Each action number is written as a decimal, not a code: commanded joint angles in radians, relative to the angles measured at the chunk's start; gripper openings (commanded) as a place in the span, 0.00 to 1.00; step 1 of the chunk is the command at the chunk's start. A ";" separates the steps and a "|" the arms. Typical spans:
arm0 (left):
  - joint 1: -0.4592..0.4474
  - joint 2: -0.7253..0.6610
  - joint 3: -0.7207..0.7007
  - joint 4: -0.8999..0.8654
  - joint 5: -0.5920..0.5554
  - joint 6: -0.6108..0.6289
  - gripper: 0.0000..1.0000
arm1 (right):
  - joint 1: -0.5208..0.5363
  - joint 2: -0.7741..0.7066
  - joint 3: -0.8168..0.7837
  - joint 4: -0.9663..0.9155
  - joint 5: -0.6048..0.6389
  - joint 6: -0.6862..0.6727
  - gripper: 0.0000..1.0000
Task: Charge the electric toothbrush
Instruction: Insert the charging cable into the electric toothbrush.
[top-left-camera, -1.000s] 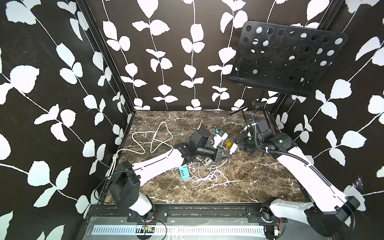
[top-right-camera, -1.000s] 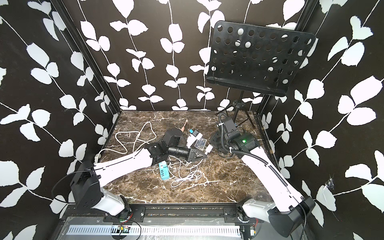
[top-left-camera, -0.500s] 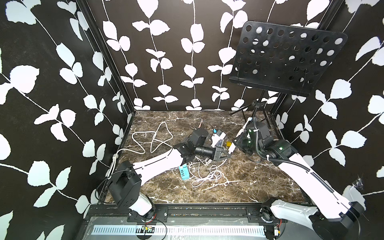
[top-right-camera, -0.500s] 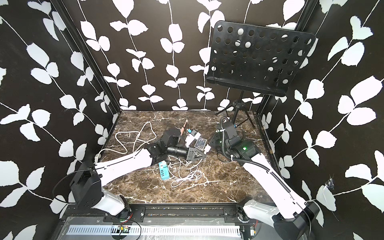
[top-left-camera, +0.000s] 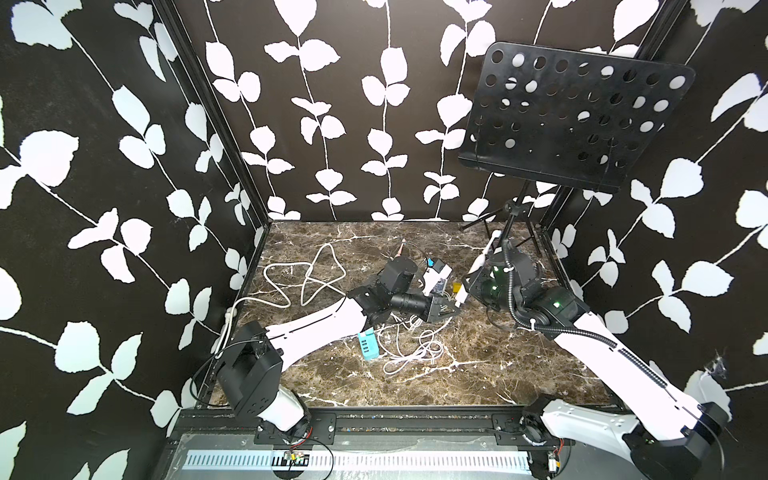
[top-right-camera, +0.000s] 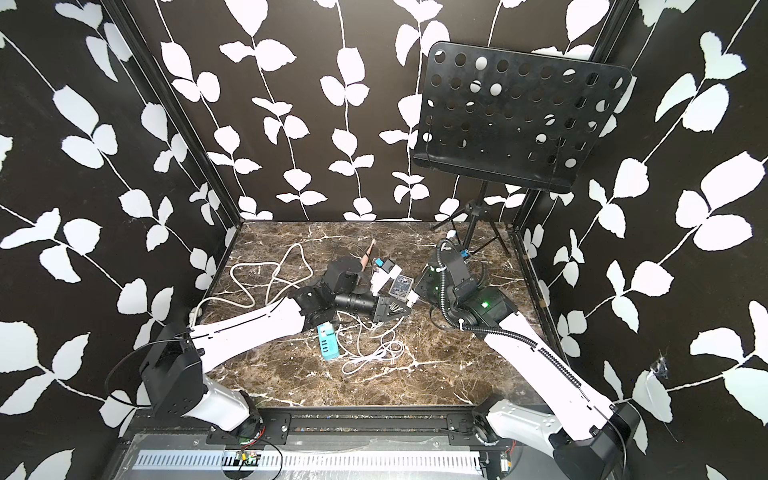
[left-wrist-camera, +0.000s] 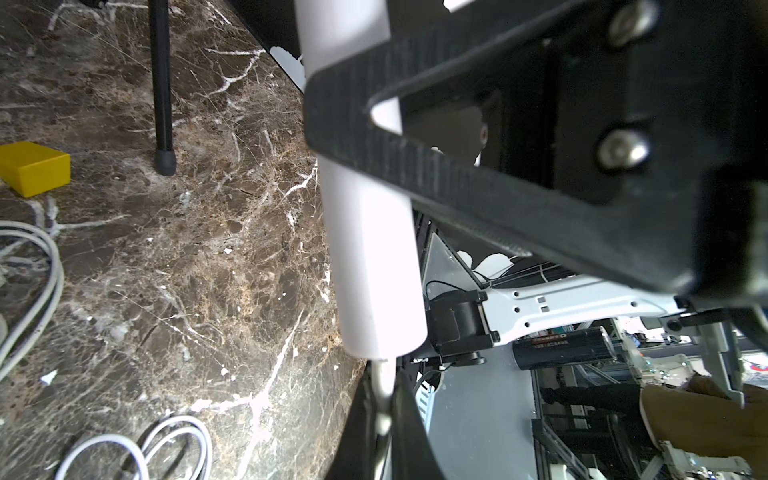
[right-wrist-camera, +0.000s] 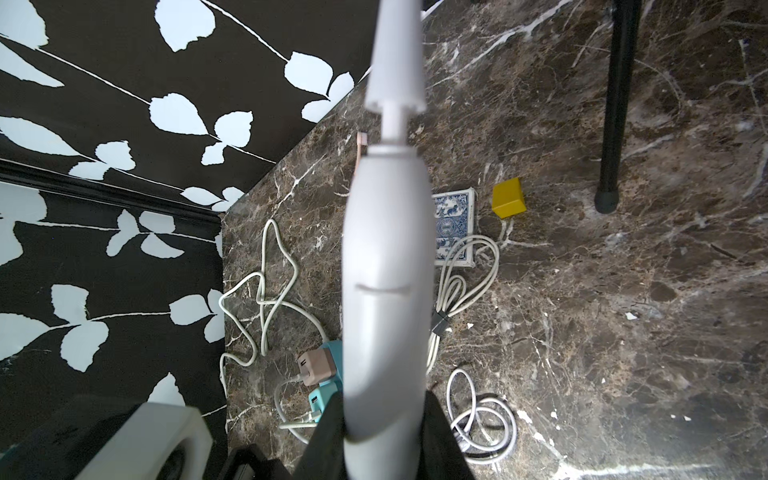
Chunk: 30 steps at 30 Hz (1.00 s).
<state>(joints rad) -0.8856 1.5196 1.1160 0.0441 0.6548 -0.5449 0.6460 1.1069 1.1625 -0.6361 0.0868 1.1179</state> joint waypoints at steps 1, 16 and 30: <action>0.010 -0.047 0.070 0.191 -0.098 0.069 0.00 | 0.055 0.002 -0.031 -0.063 -0.188 -0.002 0.07; 0.019 -0.065 0.122 0.072 -0.186 -0.063 0.00 | 0.142 -0.072 -0.132 0.046 -0.072 -0.028 0.04; 0.026 -0.095 0.099 0.220 -0.292 -0.046 0.00 | 0.233 -0.107 -0.286 0.214 -0.085 0.011 0.00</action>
<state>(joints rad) -0.8955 1.4921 1.1580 -0.0635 0.5804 -0.6094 0.7757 1.0077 0.9337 -0.2955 0.2638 1.0798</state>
